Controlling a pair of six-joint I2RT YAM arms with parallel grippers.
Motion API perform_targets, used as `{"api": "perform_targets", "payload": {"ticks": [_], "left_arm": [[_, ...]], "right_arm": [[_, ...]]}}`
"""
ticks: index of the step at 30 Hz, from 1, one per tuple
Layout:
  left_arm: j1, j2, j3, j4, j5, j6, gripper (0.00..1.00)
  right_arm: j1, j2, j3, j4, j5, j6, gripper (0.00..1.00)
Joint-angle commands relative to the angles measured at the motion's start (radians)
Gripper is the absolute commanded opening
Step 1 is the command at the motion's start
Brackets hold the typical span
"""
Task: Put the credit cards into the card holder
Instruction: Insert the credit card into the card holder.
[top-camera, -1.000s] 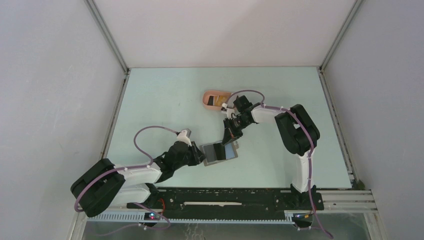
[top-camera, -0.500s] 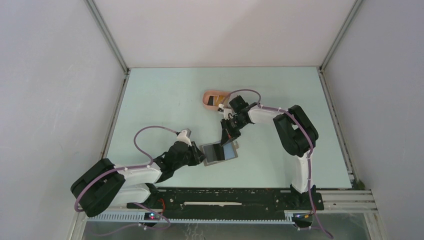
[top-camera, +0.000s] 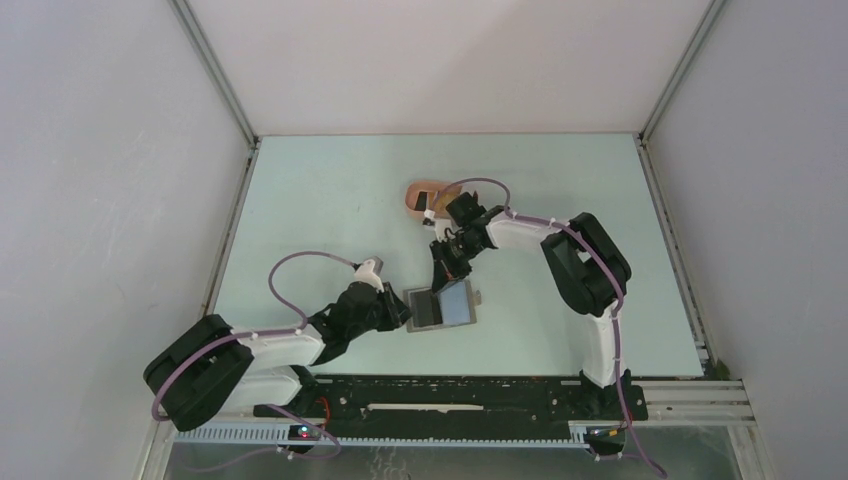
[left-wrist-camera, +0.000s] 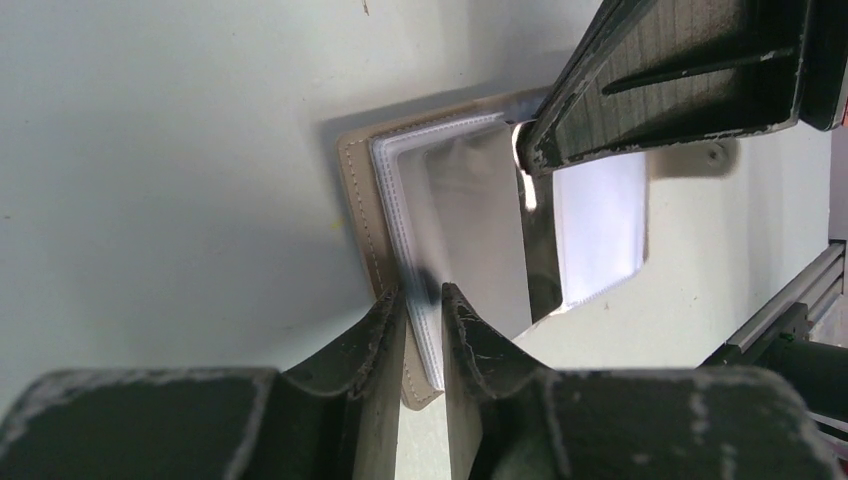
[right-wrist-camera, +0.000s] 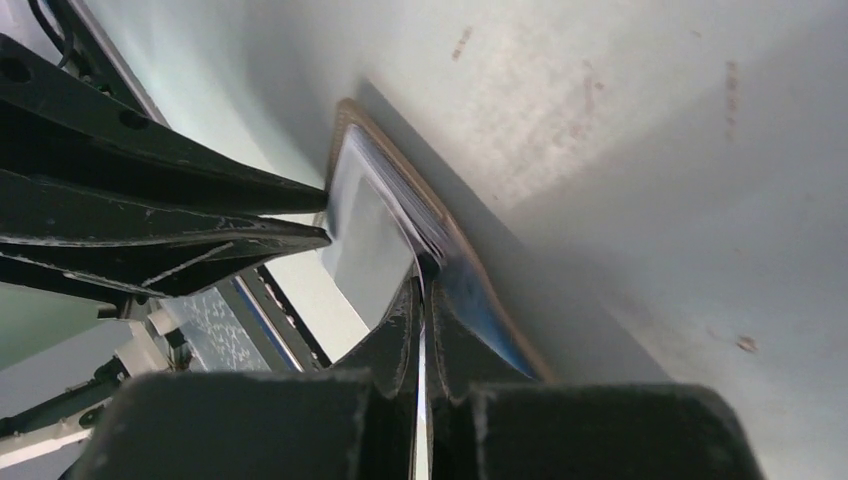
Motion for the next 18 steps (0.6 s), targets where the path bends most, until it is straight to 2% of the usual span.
{"api": "perform_targets", "payload": {"ticks": [1,9,12,18], "left_arm": [[-0.002,0.034,0.005,-0.066,0.03,0.018,0.25],[-0.002,0.026,0.002,-0.066,0.03,0.016,0.27],[-0.002,0.025,0.001,-0.069,0.03,0.018,0.27],[-0.002,0.02,-0.002,-0.068,0.03,0.019,0.27]], "right_arm": [[0.043,0.038,0.04,-0.008,-0.028,-0.007,0.06],[0.036,-0.02,0.054,-0.05,-0.018,-0.094,0.35],[0.032,-0.052,0.054,-0.07,-0.001,-0.134,0.42],[0.033,-0.102,0.054,-0.096,0.056,-0.204,0.47]]}}
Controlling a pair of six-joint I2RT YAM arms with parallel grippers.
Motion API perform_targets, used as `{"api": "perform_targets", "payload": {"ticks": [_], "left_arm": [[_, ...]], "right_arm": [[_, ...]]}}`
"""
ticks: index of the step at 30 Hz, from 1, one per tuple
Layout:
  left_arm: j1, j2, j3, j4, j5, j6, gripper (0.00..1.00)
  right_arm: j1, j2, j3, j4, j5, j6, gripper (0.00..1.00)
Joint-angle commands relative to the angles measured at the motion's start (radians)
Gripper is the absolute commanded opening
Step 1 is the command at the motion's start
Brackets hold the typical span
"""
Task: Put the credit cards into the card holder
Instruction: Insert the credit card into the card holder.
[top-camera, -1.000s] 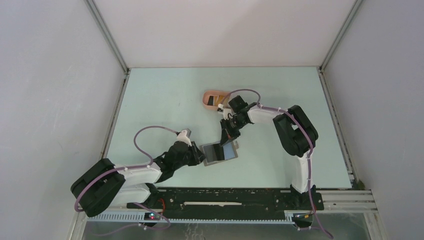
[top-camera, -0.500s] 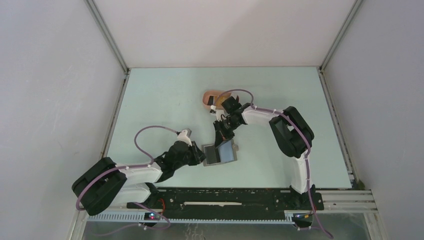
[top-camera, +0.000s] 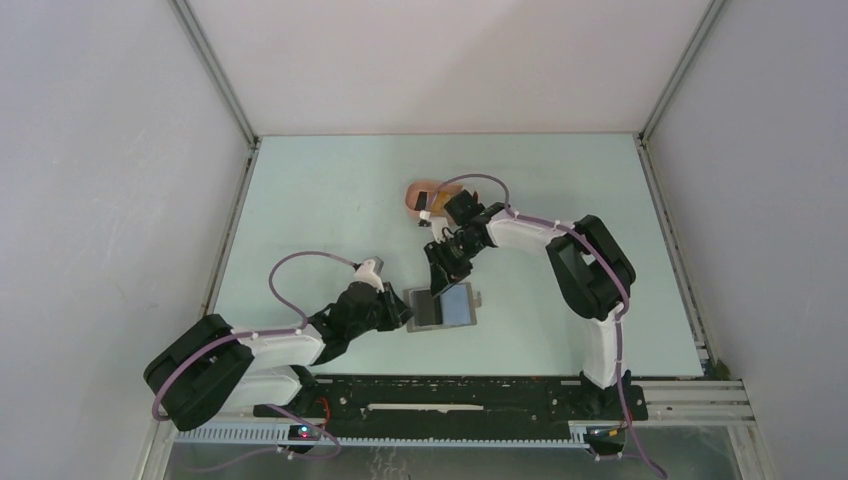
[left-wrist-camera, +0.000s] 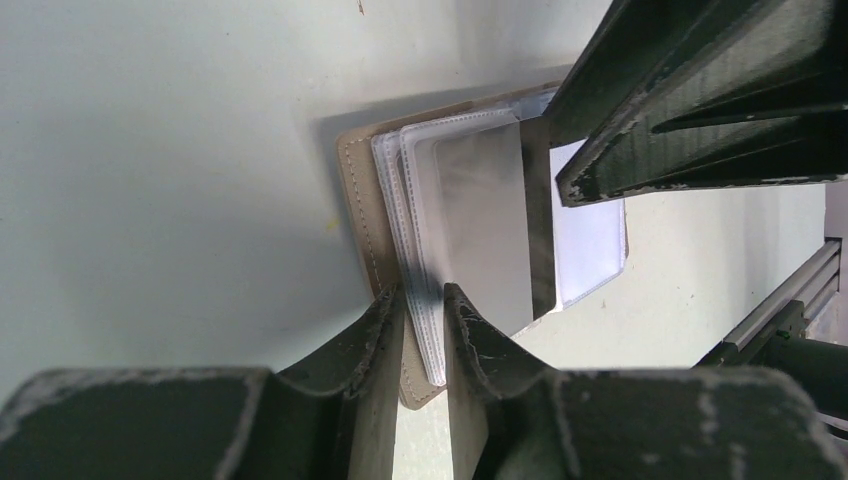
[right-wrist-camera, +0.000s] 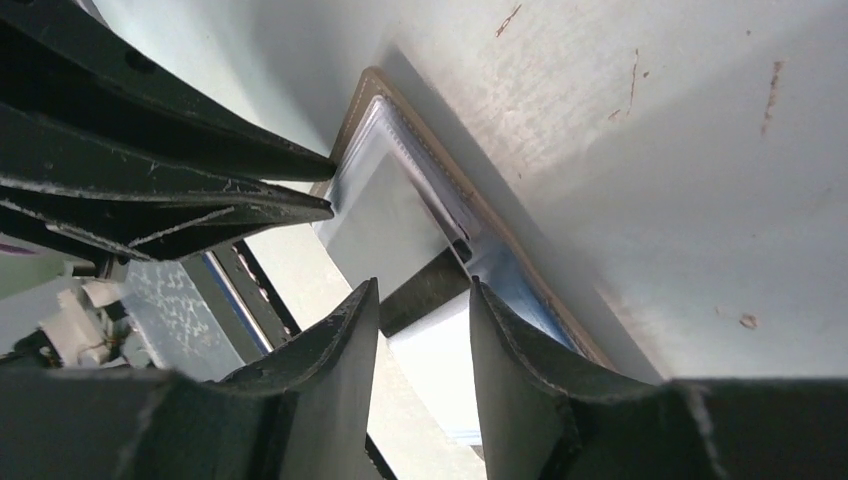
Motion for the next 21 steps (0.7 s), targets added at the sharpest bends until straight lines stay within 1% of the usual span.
{"api": "perform_targets", "payload": {"ticks": [1,6,8,10,14,17,21], "left_arm": [[-0.003,0.015,-0.001,-0.076,0.022,0.019,0.27],[-0.003,0.019,0.003,-0.077,0.022,0.022,0.27],[-0.003,0.018,0.0,-0.077,0.022,0.021,0.27],[-0.003,0.012,-0.007,-0.076,0.022,0.018,0.27],[-0.004,0.003,-0.013,-0.074,0.022,0.014,0.27],[-0.003,0.002,-0.01,-0.076,0.022,0.017,0.28],[-0.004,-0.011,-0.017,-0.075,0.022,0.012,0.29]], "right_arm": [[0.01,-0.083,0.027,-0.029,0.056,-0.092,0.48],[0.017,-0.045,0.051,-0.06,0.045,-0.1,0.52],[0.02,-0.046,0.057,-0.066,0.07,-0.106,0.52],[0.02,-0.062,0.057,-0.071,0.09,-0.123,0.49],[0.022,-0.063,0.047,-0.096,0.084,-0.142,0.36],[0.026,-0.025,0.043,-0.111,0.059,-0.129,0.33],[0.036,0.004,0.041,-0.106,0.061,-0.113,0.33]]}}
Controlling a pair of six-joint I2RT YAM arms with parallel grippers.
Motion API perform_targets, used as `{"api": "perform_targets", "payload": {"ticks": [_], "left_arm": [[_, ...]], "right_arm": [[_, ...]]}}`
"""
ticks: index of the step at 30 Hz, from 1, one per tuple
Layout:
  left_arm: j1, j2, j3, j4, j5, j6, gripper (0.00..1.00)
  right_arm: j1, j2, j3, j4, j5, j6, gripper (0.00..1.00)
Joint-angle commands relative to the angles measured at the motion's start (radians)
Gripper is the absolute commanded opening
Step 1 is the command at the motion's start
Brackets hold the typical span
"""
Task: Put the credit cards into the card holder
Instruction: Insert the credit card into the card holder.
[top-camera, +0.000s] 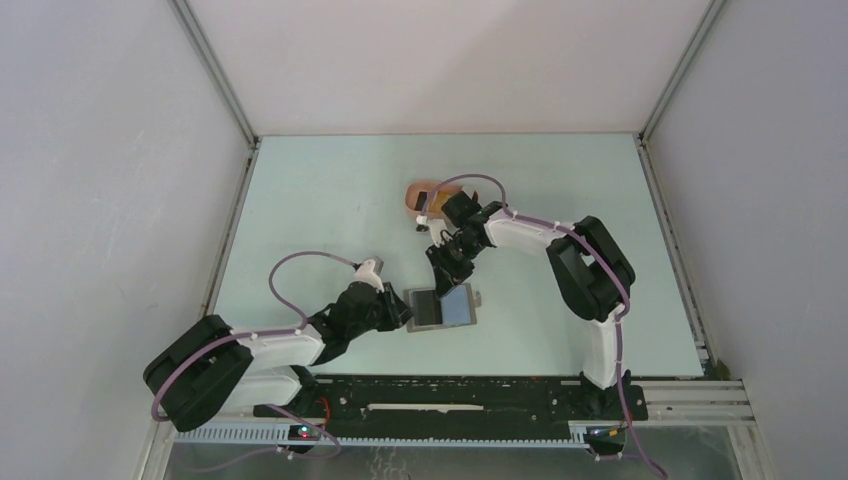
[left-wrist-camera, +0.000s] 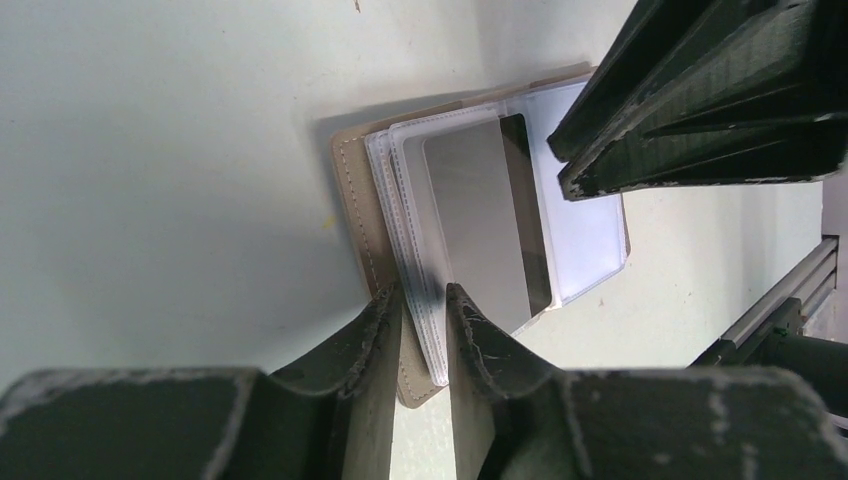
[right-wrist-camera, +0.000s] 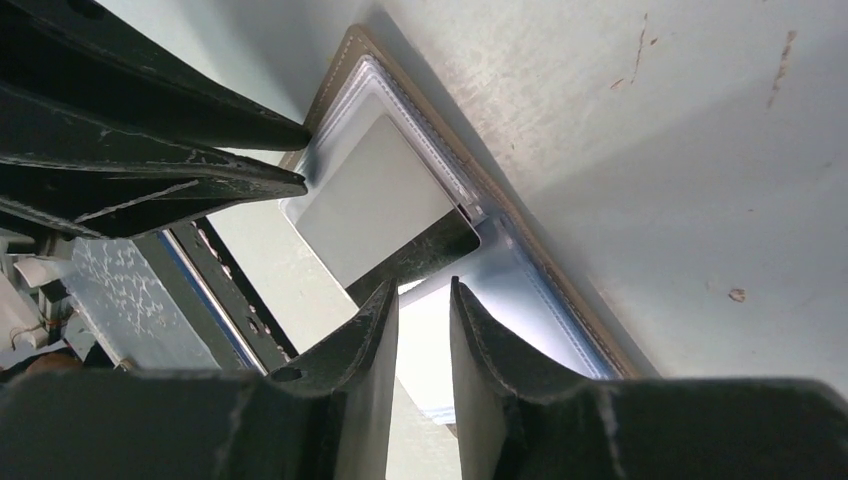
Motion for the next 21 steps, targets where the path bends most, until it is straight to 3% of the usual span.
{"api": "perform_targets", "payload": {"ticks": [1,12,21], "left_arm": [[-0.004,-0.01,-0.019,-0.072,0.019,0.012,0.29],[-0.003,-0.007,-0.026,-0.055,0.063,0.014,0.32],[-0.003,-0.001,-0.031,-0.032,0.08,0.009,0.33]], "right_arm": [[0.024,0.033,0.019,-0.012,-0.007,0.007,0.33],[0.031,0.083,0.04,-0.002,-0.039,0.038,0.35],[0.039,0.116,0.068,0.011,-0.15,0.073,0.21]]}}
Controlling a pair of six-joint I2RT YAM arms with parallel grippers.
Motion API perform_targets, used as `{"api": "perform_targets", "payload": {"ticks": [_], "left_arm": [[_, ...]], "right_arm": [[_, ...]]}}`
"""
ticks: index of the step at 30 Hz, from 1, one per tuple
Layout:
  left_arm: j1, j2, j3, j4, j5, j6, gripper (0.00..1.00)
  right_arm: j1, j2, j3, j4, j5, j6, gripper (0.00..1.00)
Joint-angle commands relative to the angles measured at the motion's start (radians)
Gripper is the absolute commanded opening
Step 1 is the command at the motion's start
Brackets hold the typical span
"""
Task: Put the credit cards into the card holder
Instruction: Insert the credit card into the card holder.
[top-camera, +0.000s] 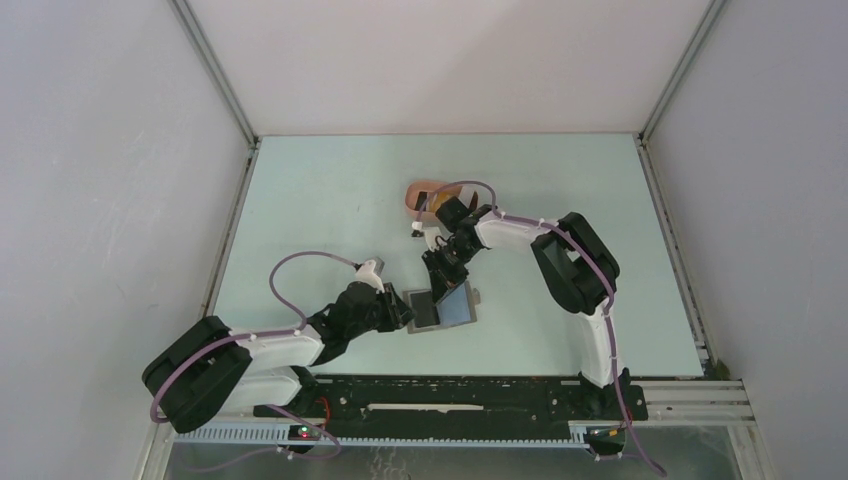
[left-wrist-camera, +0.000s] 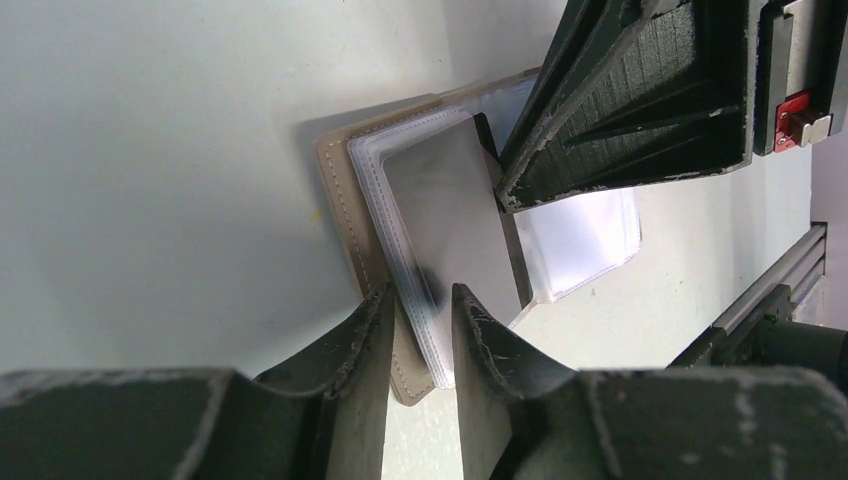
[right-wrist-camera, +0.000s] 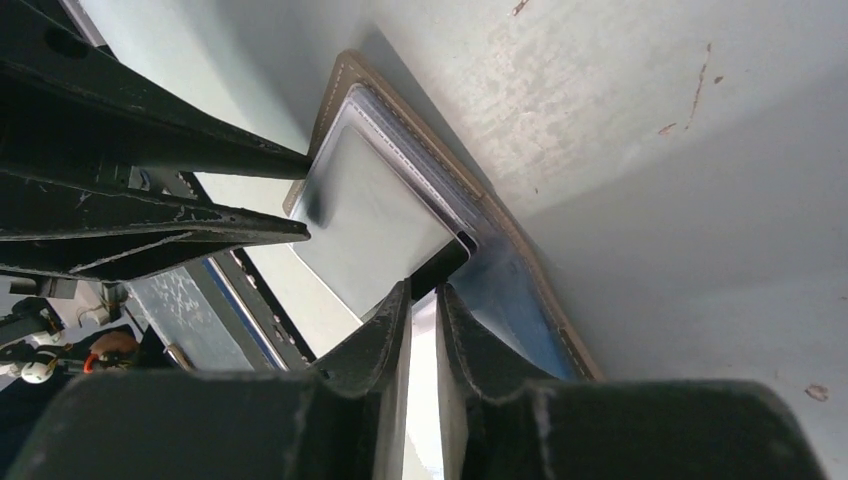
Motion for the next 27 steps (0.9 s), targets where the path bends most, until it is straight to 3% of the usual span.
{"api": "perform_targets", "payload": {"ticks": [1,10,15,27], "left_arm": [[-0.004,0.009,-0.027,-0.03,0.051,0.008,0.33],[-0.004,0.001,-0.029,-0.029,0.05,0.004,0.33],[-0.004,-0.036,-0.03,-0.055,0.035,0.001,0.35],[0.001,-0.357,0.002,-0.319,-0.09,0.088,0.53]], "right_arm": [[0.021,0.015,0.026,0.021,-0.1,0.027,0.21],[0.0,0.024,0.02,0.038,-0.226,0.075,0.26],[-0.03,-0.021,0.019,0.011,-0.179,0.034,0.32],[-0.098,-0.234,0.017,-0.063,-0.149,-0.179,0.38]]}}
